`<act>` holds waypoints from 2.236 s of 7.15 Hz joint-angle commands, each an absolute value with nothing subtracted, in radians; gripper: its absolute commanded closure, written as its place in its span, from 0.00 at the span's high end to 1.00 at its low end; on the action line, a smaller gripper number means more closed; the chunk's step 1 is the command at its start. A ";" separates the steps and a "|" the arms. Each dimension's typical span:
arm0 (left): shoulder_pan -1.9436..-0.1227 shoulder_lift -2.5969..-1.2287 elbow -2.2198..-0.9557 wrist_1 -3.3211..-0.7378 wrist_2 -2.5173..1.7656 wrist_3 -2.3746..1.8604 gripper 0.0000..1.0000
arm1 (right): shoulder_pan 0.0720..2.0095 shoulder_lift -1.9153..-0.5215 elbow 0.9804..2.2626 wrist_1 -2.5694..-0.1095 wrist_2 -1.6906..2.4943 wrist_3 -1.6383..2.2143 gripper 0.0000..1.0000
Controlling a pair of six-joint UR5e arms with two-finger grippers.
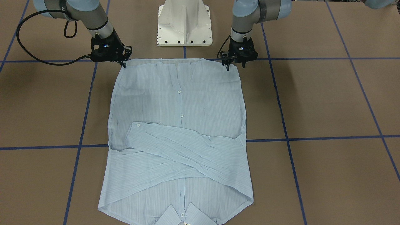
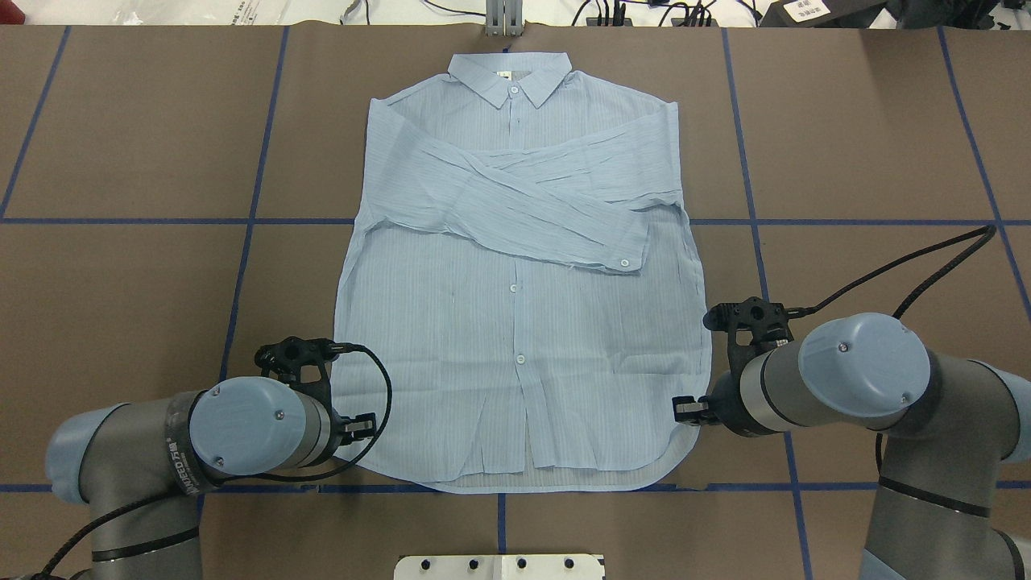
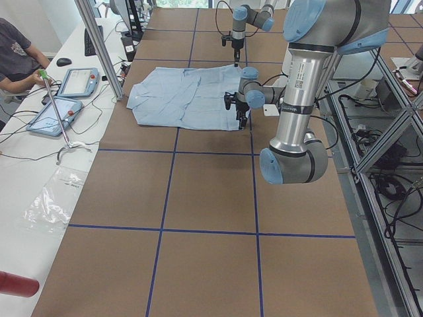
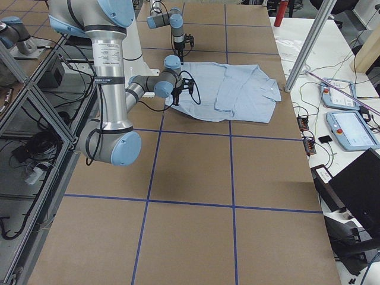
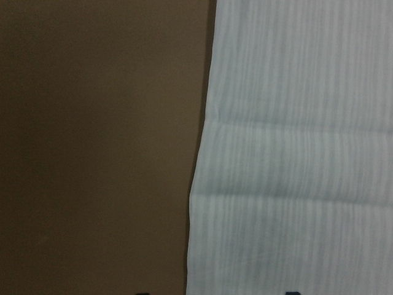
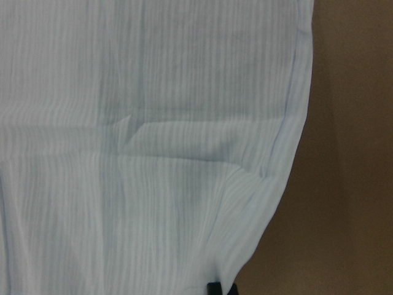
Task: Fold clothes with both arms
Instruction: 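Grasp the two hem corners nearest the robot with both grippers, then lift the hem with both grippers and start folding it toward the collar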
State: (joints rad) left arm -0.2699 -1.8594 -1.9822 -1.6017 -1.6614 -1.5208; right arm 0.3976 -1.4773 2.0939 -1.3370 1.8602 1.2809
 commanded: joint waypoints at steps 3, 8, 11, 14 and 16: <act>-0.261 -1.861 -1.957 -1.608 -1.661 -1.522 0.74 | 0.420 -1.477 2.095 -1.338 1.893 1.281 0.00; -0.259 -1.861 -1.957 -1.608 -1.663 -1.522 0.30 | 0.451 -1.480 2.098 -1.341 1.917 1.279 0.00; -0.259 -1.868 -1.959 -1.608 -1.670 -1.522 0.00 | 0.500 -1.486 2.098 -1.341 1.968 1.272 0.00; -0.264 -1.870 -2.012 -1.603 -1.672 -1.522 0.00 | 0.505 -1.482 2.098 -1.341 1.970 1.272 0.00; -0.337 -1.870 -2.104 -1.598 -1.675 -1.508 0.00 | 0.512 -1.479 2.095 -1.341 1.970 1.270 0.00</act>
